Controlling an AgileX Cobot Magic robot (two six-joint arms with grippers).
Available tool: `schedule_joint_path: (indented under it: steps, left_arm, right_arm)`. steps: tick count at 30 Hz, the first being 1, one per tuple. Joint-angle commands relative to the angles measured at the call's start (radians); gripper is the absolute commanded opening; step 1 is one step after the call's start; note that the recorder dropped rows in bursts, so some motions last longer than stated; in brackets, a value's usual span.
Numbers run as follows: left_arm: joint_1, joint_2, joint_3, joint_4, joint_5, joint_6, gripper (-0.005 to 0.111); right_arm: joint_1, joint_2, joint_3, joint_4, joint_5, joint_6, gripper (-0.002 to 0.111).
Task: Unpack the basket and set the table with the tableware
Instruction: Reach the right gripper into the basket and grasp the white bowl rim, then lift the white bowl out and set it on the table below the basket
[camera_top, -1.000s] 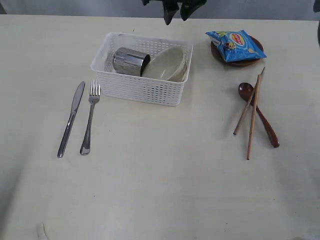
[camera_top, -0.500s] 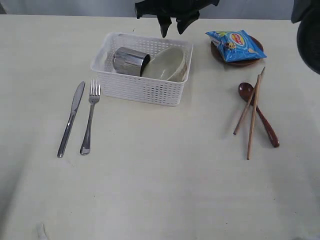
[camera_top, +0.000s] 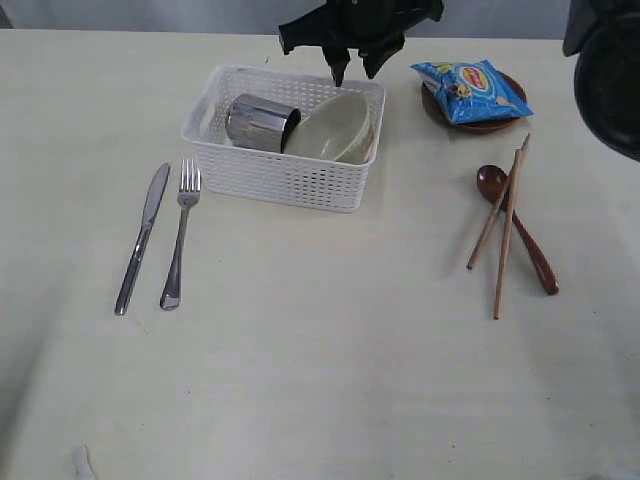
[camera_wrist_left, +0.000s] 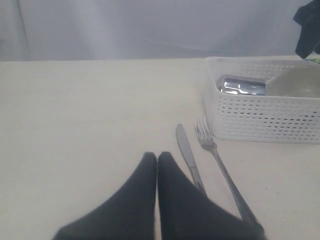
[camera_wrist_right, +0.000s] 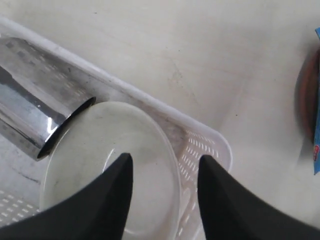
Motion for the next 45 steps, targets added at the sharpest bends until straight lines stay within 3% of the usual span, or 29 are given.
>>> schedule_joint_path:
  steps: [1,11,20,22,26,27,37,45]
  left_arm:
    - [-0.008,-0.003,0.003,0.000,-0.002,0.000,0.000]
    - [-0.008,-0.003,0.003,0.002,-0.002,0.000,0.000]
    - [-0.008,-0.003,0.003,0.004,-0.002,0.000,0.000]
    - [-0.008,-0.003,0.003,0.004,-0.002,0.000,0.000]
    - [-0.008,-0.003,0.003,0.004,-0.002,0.000,0.000]
    - [-0.008,-0.003,0.003,0.004,-0.002,0.000,0.000]
    - [-0.008,-0.003,0.003,0.004,-0.002,0.000,0.000]
    - [-0.008,-0.003,0.003,0.004,-0.002,0.000,0.000]
  right_arm:
    - [-0.006,0.017,0.003,-0.002,0.000,0.006,0.041]
    - [-0.006,0.024,0.008,-0.002,0.000,0.006,0.041]
    - [-0.006,0.024,0.122,-0.066,0.000,0.006,0.041]
    - [-0.006,0.021,0.122,-0.113,0.000,0.006,0.036]
    - [-0.006,-0.002,0.122,-0.219,0.000,0.010,0.004]
    - [-0.006,-0.005,0.122,-0.246,0.000,0.010,0.000]
    - [-0.006,-0.066,0.105,-0.348,0.000,0.003,-0.001]
    - [-0.006,-0.217,0.025,-0.253,0.000,-0.057,-0.001]
